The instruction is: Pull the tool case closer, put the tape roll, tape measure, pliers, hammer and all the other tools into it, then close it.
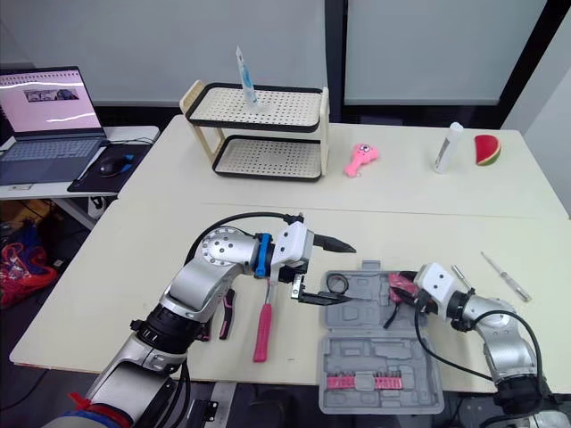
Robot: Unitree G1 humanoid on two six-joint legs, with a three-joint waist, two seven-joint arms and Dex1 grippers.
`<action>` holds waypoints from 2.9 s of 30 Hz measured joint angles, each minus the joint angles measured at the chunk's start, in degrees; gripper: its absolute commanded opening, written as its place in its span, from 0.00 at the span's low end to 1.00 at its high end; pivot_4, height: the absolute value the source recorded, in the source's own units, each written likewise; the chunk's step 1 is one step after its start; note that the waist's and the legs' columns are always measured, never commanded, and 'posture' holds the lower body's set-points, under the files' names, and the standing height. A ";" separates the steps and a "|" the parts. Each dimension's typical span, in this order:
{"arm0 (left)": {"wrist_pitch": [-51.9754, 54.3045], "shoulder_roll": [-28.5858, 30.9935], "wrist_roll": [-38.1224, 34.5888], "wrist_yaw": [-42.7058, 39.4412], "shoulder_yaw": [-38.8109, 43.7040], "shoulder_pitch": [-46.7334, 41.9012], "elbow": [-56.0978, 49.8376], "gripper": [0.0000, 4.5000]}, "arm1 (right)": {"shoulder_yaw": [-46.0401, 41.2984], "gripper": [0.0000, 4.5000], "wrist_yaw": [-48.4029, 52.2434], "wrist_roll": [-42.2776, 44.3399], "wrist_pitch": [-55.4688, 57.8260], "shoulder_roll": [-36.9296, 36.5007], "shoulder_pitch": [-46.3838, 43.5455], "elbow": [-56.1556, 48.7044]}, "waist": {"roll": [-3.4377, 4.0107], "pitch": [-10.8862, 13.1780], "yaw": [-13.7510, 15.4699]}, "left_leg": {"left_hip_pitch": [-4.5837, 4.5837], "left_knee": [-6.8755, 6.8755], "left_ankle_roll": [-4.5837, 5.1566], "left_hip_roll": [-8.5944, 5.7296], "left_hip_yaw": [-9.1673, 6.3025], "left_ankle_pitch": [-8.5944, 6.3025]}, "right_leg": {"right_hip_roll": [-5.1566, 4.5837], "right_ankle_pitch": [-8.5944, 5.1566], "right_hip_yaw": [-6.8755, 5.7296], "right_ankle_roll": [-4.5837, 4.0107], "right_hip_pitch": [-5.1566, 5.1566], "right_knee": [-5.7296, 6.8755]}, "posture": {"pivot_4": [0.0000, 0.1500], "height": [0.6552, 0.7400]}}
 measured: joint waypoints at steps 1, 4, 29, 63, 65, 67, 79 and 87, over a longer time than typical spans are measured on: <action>0.00 0.05 0.00 0.00 0.00 0.00 0.00 1.00 | -0.05 0.43 -0.21 0.10 -0.45 0.26 -0.03 0.71 | -0.01 0.00 0.01 | 0.03 0.00 0.00 0.00 -0.05 0.00 | 0.00 0.00 0.01 0.00 0.06 -0.02 | 1.00 1.00; 0.04 0.14 0.01 -0.01 0.00 0.00 -0.02 1.00 | -0.01 0.43 -0.86 0.52 -1.31 0.91 -0.02 2.64 | -0.01 -0.01 0.01 | 0.09 0.00 0.00 -0.01 -0.08 0.00 | -0.01 0.00 0.01 0.00 0.16 -0.06 | 1.00 1.00; 2.01 10.04 -4.30 0.15 11.22 0.09 0.64 1.00 | -4.13 0.53 0.23 10.89 12.42 -3.74 1.62 -13.52 | 0.07 0.01 -0.12 | -0.08 -0.03 0.00 0.00 -0.13 0.00 | -0.01 0.00 0.03 0.00 -0.09 0.00 | 1.00 1.00; -10.79 35.60 -3.08 3.10 37.75 17.74 42.79 1.00 | -29.11 0.99 14.33 13.47 10.12 -26.81 8.85 10.70 | 0.28 0.09 -2.78 | 0.00 -0.31 0.10 0.08 0.12 -0.06 | -0.27 0.00 0.11 0.00 -0.40 0.11 | 1.00 1.00; -11.70 33.86 -3.63 5.78 39.66 21.59 38.34 1.00 | -26.03 0.99 13.46 14.74 14.19 -24.72 7.84 1.01 | 0.29 0.08 -2.93 | 0.00 -0.34 0.09 0.10 0.12 -0.05 | -0.27 0.00 0.15 0.00 -0.43 0.11 | 1.00 1.00; -10.94 31.89 -4.53 8.71 41.76 27.50 32.13 1.00 | -20.67 0.99 11.78 16.33 18.99 -21.12 3.59 -8.24 | 0.28 0.08 -3.39 | 0.00 -0.35 0.07 0.14 0.11 -0.04 | -0.27 0.00 0.21 -0.01 -0.47 0.12 | 1.00 1.00; 7.90 19.43 -12.83 20.00 49.72 57.03 -5.04 1.00 | 6.73 0.99 12.91 26.24 35.18 -7.05 -15.57 -39.43 | 0.20 0.14 0.22 | -0.26 -0.17 0.06 -0.01 -0.38 -0.05 | -0.44 0.01 0.06 -0.02 -0.52 -0.01 | 1.00 1.00; 14.27 16.43 -16.03 25.85 50.15 58.83 -17.12 1.00 | 8.87 0.99 13.00 25.60 35.53 -6.14 -16.34 -39.34 | 0.11 0.08 0.16 | -0.15 -0.19 0.06 -0.03 -0.39 -0.05 | -0.40 0.01 0.04 -0.03 -0.37 -0.02 | 1.00 1.00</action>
